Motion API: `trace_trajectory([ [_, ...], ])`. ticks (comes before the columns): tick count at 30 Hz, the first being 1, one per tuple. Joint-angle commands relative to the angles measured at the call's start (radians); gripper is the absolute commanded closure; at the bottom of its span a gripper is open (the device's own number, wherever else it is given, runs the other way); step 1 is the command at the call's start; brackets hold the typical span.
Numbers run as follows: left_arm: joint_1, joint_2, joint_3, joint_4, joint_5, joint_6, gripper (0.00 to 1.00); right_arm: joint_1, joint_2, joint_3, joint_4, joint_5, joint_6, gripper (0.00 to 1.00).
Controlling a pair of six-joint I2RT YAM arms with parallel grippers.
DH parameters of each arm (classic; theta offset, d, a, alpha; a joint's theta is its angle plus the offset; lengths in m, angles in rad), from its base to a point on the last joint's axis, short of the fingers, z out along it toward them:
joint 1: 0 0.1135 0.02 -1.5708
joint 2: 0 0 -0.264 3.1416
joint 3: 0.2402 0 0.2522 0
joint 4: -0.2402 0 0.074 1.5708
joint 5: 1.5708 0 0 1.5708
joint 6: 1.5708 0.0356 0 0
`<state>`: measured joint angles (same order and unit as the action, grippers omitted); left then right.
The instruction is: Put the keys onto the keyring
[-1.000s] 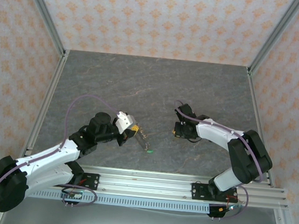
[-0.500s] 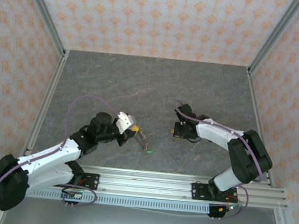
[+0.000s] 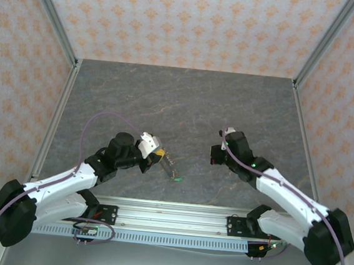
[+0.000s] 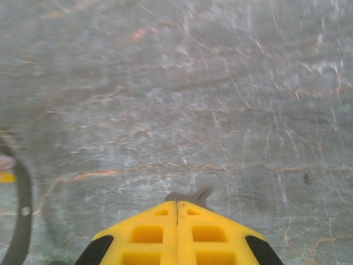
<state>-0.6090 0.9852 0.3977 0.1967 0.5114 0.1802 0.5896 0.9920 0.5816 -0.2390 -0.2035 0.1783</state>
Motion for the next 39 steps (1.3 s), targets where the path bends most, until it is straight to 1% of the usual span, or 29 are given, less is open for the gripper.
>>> trace_trajectory([
  [1, -0.005, 0.002, 0.05, 0.051, 0.007, -0.011, 1.0, 0.033, -0.088, -0.066, 0.069, 0.009, -0.119, 1.0],
  [2, -0.005, 0.004, 0.052, 0.053, 0.009, -0.012, 1.0, 0.054, -0.11, -0.073, 0.052, 0.099, -0.11, 1.0],
  [3, -0.005, 0.006, 0.054, 0.052, 0.01, -0.013, 1.0, 0.06, -0.116, -0.073, 0.049, 0.118, -0.101, 1.0],
  [6, -0.006, 0.007, 0.061, 0.044, 0.012, -0.018, 1.0, 0.062, -0.1, -0.048, 0.033, 0.016, -0.067, 1.0],
  [9, -0.006, 0.0, 0.063, 0.042, 0.011, -0.019, 1.0, 0.061, -0.03, -0.009, -0.005, -0.101, -0.001, 1.0],
  [12, -0.007, -0.002, 0.062, 0.038, 0.009, -0.02, 1.0, 0.061, 0.079, 0.051, -0.085, -0.133, 0.047, 1.0],
  [15, -0.006, 0.0, 0.062, 0.038, 0.012, -0.023, 1.0, 0.06, 0.208, 0.105, -0.147, -0.108, 0.067, 1.0],
  [21, -0.009, 0.006, 0.068, 0.031, 0.015, -0.024, 1.0, 0.046, 0.461, 0.219, -0.166, -0.059, 0.081, 1.0],
  [26, -0.009, -0.014, 0.06, 0.016, 0.004, -0.02, 1.0, 0.029, 0.611, 0.314, -0.164, -0.029, 0.066, 1.0],
  [32, -0.009, -0.032, 0.038, 0.007, -0.005, -0.018, 1.0, 0.013, 0.732, 0.394, -0.17, -0.046, 0.045, 1.0],
  [36, -0.008, -0.037, 0.029, 0.007, -0.012, -0.013, 1.0, 0.01, 0.759, 0.42, -0.172, -0.047, 0.049, 1.0],
  [39, -0.009, -0.036, 0.029, 0.007, -0.016, -0.006, 1.0, 0.01, 0.761, 0.426, -0.171, -0.061, 0.053, 0.97],
])
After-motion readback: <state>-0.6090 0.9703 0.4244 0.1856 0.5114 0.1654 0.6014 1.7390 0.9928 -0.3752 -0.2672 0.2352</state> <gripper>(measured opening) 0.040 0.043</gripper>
